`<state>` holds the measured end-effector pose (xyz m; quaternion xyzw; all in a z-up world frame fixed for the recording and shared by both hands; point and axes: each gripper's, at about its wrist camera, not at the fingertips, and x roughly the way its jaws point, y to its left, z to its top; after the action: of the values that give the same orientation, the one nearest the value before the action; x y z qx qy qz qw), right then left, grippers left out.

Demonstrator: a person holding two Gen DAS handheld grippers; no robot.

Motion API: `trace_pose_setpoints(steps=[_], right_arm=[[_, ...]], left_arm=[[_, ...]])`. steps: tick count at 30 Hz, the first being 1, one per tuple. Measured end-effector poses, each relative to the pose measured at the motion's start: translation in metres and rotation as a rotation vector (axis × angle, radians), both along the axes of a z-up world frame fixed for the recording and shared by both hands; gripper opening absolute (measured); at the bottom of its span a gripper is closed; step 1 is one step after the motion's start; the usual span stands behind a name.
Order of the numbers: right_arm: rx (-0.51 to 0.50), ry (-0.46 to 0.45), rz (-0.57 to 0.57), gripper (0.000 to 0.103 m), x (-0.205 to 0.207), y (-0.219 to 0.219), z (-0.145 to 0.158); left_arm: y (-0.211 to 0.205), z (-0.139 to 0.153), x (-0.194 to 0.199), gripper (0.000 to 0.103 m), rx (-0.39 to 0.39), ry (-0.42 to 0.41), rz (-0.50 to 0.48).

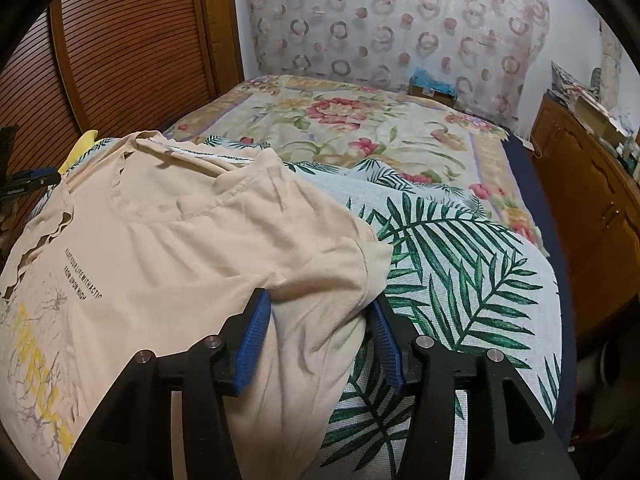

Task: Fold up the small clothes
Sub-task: 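Grasp the shirt hem with the right tool while the left tool grasps the other hem corner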

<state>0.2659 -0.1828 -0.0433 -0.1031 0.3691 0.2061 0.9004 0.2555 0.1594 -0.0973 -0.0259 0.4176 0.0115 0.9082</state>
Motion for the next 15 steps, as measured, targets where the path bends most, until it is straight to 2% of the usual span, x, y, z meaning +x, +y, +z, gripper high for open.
trace_pose_setpoints(steps=[4,11,15], right_arm=[[-0.001,-0.002,0.000,0.053,0.000,0.000,0.000],[-0.001,-0.004,0.001,0.054,0.000,0.000,-0.001],[-0.001,-0.005,0.001,0.054,0.000,0.000,-0.001]], left_arm=[[-0.005,-0.004,0.004,0.054,-0.007,0.017,-0.029],[-0.008,-0.004,0.004,0.052,0.005,0.014,-0.041],[-0.012,-0.002,0.003,0.040,-0.015,0.013,-0.068]])
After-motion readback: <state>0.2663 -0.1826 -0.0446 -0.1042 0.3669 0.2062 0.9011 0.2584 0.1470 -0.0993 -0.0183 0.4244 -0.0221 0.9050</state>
